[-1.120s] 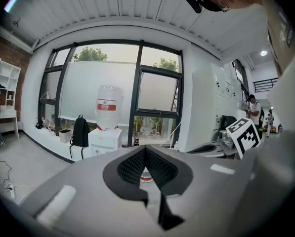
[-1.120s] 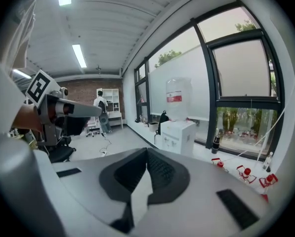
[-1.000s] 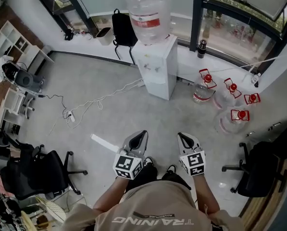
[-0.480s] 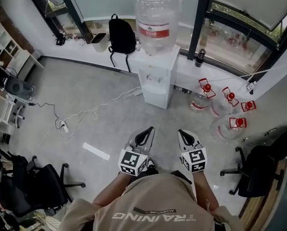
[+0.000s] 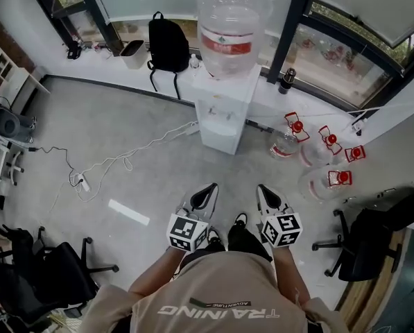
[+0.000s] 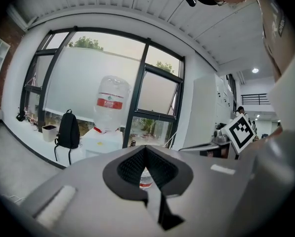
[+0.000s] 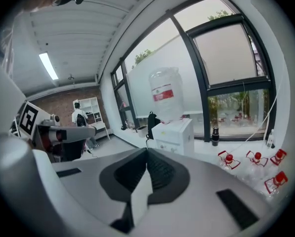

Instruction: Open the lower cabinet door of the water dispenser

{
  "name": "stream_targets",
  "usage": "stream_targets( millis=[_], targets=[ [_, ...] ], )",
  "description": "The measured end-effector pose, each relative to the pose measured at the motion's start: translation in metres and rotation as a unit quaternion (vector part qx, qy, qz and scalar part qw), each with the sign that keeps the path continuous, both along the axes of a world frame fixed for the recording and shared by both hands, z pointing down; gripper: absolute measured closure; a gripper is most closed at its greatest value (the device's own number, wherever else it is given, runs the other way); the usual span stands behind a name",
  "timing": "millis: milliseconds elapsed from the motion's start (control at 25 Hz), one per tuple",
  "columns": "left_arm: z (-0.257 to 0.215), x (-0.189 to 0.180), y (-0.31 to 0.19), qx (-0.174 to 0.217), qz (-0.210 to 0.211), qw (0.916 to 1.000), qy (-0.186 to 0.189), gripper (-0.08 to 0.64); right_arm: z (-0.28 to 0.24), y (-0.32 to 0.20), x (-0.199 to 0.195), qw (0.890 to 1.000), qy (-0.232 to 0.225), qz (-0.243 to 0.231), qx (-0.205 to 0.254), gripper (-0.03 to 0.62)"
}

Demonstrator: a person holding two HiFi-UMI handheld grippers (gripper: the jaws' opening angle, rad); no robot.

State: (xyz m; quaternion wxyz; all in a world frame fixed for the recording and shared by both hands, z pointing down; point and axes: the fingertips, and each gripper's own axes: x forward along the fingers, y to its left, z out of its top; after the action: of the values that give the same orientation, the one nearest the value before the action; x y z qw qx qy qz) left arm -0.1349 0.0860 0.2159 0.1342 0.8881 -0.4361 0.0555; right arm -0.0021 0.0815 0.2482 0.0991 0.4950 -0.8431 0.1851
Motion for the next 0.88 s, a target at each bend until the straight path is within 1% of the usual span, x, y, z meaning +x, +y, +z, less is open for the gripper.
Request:
stream_targets(
  millis=[200,360,520,720,800,880],
  targets=[
    [0.004,0.002,-0.033,-0.006,-0.007,0.9999,-0.01,0.552,0.008,-0.04,0.006,1.0,0.016,-0.01,0.007,0.581],
    [0.012,0.004,-0.062,-0.016,-0.019,0.999,-0.038,0.552,0.019,-0.074,0.007,0.999,0.029,-0.034,0.012,0.58],
    [-0.001,0.026,-0.098,-0.007,-0.028,0.9987,-0.042,0.552,0.022,-0.11,0.022,0.998,0.035,-0.051,0.014,0.581],
    [0.001,0.054,-0.13,-0.001,-0.028,0.9979,-0.058,0.552,0.034,-0.143,0.044,0.996,0.051,-0.076,0.01,0.581],
    [-0.002,0.06,-0.142,-0.002,-0.037,0.9978,-0.055,0.552,0.036,-0.155,0.047,0.993,0.067,-0.092,0.018,0.58],
    [-0.003,0.064,-0.154,-0.004,-0.043,0.9976,-0.053,0.552,0.037,-0.167,0.047,0.989,0.094,-0.11,0.031,0.581]
  ],
)
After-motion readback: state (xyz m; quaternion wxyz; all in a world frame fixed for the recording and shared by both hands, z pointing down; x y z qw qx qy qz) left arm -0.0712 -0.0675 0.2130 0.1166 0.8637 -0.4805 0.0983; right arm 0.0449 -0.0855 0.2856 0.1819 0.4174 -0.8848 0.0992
